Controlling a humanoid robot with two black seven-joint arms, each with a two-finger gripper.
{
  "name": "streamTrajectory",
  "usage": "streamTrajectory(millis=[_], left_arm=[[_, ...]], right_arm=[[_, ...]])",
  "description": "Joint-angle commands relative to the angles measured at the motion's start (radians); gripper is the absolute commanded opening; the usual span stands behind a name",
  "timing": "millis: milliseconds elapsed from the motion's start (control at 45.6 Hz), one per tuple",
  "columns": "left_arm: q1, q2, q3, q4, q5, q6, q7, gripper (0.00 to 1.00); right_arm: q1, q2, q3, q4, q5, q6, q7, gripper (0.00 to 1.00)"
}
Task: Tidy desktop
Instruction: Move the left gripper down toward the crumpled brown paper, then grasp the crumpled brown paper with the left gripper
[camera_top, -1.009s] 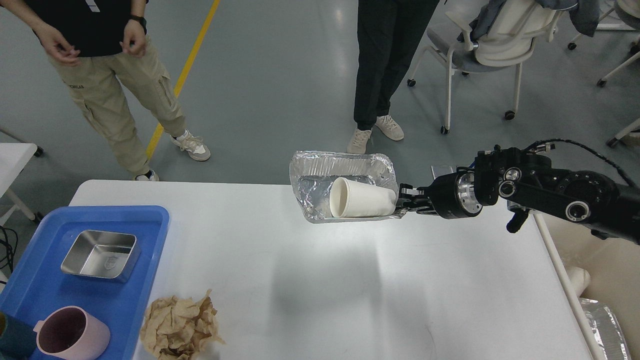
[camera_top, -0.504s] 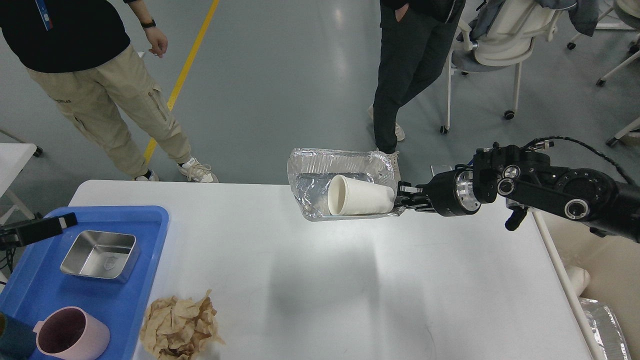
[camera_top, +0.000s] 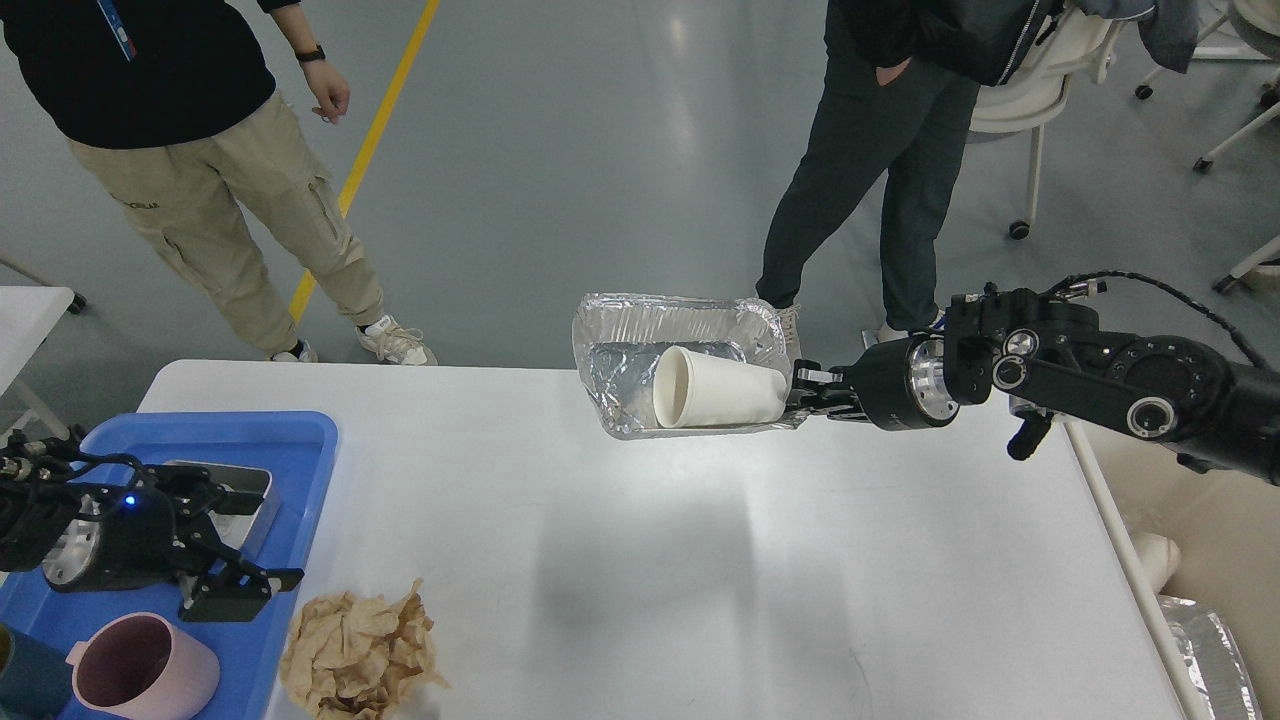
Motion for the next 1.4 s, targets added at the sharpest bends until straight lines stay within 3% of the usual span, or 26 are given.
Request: streamTrajectory(millis=[0,285,592,877,1140,1206,1272,1382], left_arm=[[-0.012,-0.035,0.031,-0.001,0.061,-0.001,-0.030,0.97],[-0.083,-0.076,0.175,0.002,0.064,-0.003,-0.033,0.97],[-0.086,-0.161,0.176,0.018,0.063,-0.053,-0.028,0.97],[-0.087,-0.306,0.190,0.116,0.060,-0.053,-0.030,0.97],[-0.078,-0.319,0.226,0.124,0.058,-0.053,-0.048,0.97],[-0.077,-0.319,0.227,0.124,0.058,-0.044,-0.077,0.91],[-0.077,-0.317,0.226,0.130,0.058,-0.038,-0.108,0.77],[-0.077,-0.317,0.226,0.176,0.057,-0.027,-0.117,0.62]], right_arm=[[0.005,0.003,0.001,0.000,0.000,-0.001,0.001,0.00],[0.004,0.005,0.001,0.005,0.001,-0.001,0.001,0.00],[0.004,0.009,0.005,0.005,0.002,-0.001,0.001,0.00],[0.001,0.003,0.005,0.008,0.002,-0.002,0.001,0.00],[0.002,0.002,0.005,0.006,0.002,-0.002,0.002,0.00],[0.002,0.005,0.005,0.005,0.002,-0.002,0.002,0.00],[0.002,0.005,0.005,0.006,0.002,-0.002,0.002,0.00],[0.001,0.000,0.005,0.006,0.002,-0.002,0.002,0.00]])
